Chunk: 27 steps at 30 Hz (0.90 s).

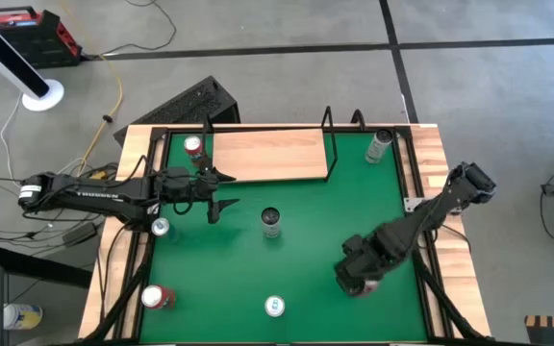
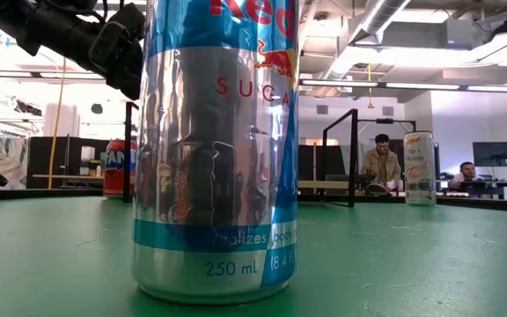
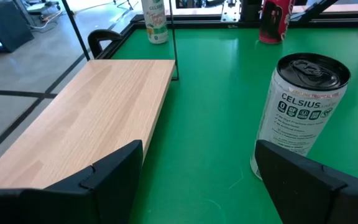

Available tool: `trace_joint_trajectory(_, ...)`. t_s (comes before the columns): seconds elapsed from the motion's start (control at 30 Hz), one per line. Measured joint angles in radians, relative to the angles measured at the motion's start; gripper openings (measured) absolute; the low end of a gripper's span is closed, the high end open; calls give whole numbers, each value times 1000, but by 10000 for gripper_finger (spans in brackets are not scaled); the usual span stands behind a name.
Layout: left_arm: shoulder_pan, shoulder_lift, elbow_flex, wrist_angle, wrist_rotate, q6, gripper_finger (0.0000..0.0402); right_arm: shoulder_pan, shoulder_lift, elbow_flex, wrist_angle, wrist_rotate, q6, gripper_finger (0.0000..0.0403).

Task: Place canned beverage on shelf
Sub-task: Put the bottom red soda can on the shelf

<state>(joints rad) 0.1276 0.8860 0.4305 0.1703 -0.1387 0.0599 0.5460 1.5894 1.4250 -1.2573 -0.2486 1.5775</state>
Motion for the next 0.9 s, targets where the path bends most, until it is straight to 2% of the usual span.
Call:
trace_joint_trajectory(0.27,0,0,0,0,0,0,297,-209,0,126,-76,111,-291,331)
trace_joint_trajectory(0.73,0,0,0,0,-1,-20,297,-601,0,253,-54,257,-852,331)
trace_joint_trajectory(0.9,0,0,0,0,-8,-20,297,-738,51,301,-7,295,-1065,331)
